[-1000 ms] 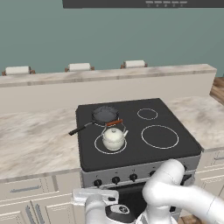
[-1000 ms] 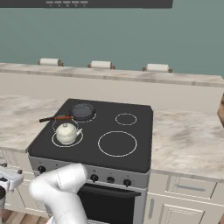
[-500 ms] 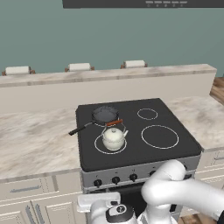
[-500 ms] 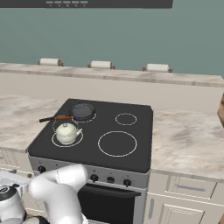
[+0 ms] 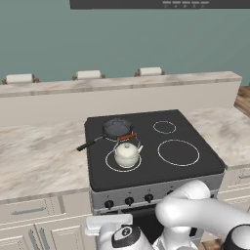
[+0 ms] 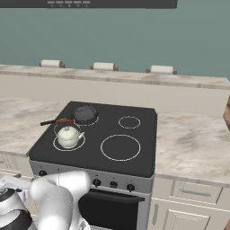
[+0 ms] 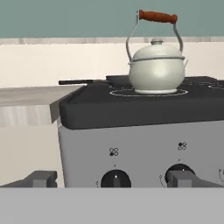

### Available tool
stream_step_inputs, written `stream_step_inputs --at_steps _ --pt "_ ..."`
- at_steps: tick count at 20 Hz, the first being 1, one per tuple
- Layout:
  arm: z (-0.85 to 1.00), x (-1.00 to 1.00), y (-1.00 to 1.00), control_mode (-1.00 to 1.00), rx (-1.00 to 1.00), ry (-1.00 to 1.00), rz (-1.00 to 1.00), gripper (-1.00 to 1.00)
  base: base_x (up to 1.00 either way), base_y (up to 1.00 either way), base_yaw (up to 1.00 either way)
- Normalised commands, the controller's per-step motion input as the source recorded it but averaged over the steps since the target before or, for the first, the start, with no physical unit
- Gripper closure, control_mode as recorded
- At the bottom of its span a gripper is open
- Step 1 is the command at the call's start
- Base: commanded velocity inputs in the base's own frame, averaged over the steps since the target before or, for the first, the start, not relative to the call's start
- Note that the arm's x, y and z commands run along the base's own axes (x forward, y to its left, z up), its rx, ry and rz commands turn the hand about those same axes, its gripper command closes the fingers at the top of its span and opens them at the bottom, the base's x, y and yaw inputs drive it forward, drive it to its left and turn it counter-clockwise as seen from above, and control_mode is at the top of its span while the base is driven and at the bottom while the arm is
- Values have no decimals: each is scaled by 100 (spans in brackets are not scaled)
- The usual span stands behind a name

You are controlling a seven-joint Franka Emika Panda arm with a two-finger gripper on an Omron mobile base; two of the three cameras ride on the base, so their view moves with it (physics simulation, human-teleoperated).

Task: Pick the kettle from the counter and place it on a stove burner. Then turn the burner on.

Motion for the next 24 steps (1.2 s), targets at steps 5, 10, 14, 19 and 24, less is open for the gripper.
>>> stream_step_inputs --at_steps 5,10,14,19,24 --pt "-13 8 0 -100 -2 -6 -11 -100 0 0 0" --pt "-1 0 0 -100 0 -4 -3 -100 0 0 0" --pt "0 0 -9 -100 0 0 0 -100 0 0 0" --pt "0 0 -19 -100 1 0 2 -100 0 0 0" --pt "0 7 -25 -100 4 0 6 -100 0 0 0"
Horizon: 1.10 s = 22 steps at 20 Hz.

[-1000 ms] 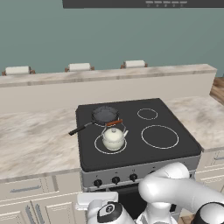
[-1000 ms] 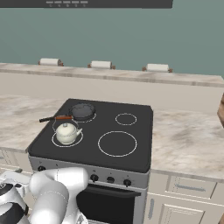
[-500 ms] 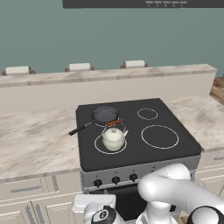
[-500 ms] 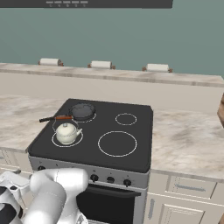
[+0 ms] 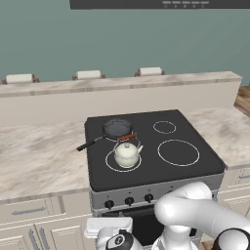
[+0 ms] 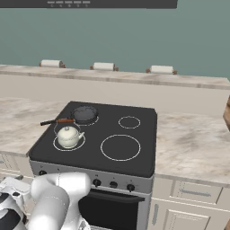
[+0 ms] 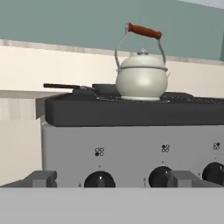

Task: Pick the kettle from the counter and place it on a stove burner. Then turn the burner on.

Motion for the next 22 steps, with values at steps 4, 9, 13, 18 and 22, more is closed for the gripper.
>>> stream_step_inputs --at_steps 4,9,13,18,22 --pt "0 18 -21 -100 5 0 9 -100 0 0 0" --pt "0 22 -18 -100 7 1 11 -100 0 0 0" --pt "-1 24 -12 -100 6 0 9 -100 0 0 0" --pt "-17 33 0 -100 5 0 5 -100 0 0 0" --pt "-31 31 0 -100 4 0 2 -100 0 0 0"
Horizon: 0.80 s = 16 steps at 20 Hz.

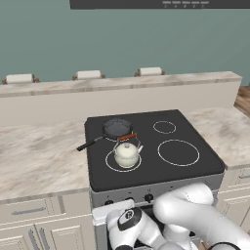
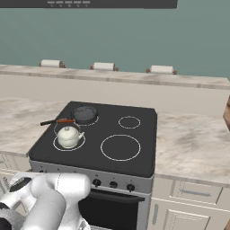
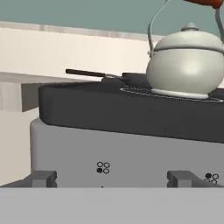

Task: Pick the kettle from the counter and place it on a stove burner. Then turn the burner on.

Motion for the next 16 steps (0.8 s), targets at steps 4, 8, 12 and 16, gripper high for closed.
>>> stream_step_inputs --at_steps 4,8,12,16 --pt "-36 22 0 -100 4 0 2 -100 0 0 0" --pt "-41 9 0 -100 3 0 1 -100 0 0 0" --pt "-43 7 0 -100 4 0 0 -100 0 0 0" --pt "-39 10 0 -100 4 0 0 -100 0 0 0"
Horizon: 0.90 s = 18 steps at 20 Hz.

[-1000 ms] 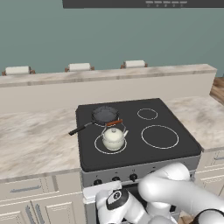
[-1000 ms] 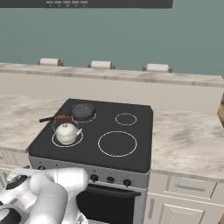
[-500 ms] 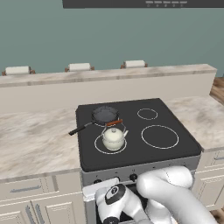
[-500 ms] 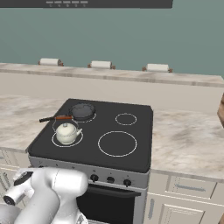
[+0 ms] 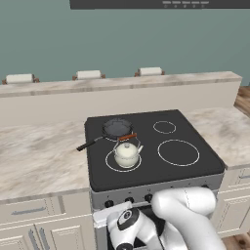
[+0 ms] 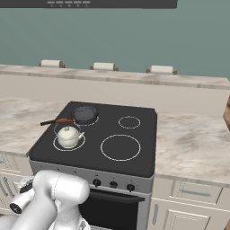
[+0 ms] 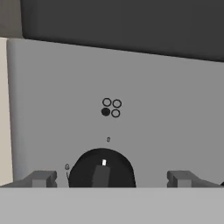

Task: Pick the kettle from the counter and place it on a stove burner. Then turn the burner on.

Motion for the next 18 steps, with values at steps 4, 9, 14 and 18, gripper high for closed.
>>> stream_step_inputs --at_steps 4,9,14,18 --pt "-22 15 0 -100 3 0 0 -100 0 0 0" --pt "-6 17 6 -100 0 0 0 -100 0 0 0" --pt "0 10 10 -100 0 0 0 -100 0 0 0" --pt "0 11 1 -100 0 0 0 100 0 0 0"
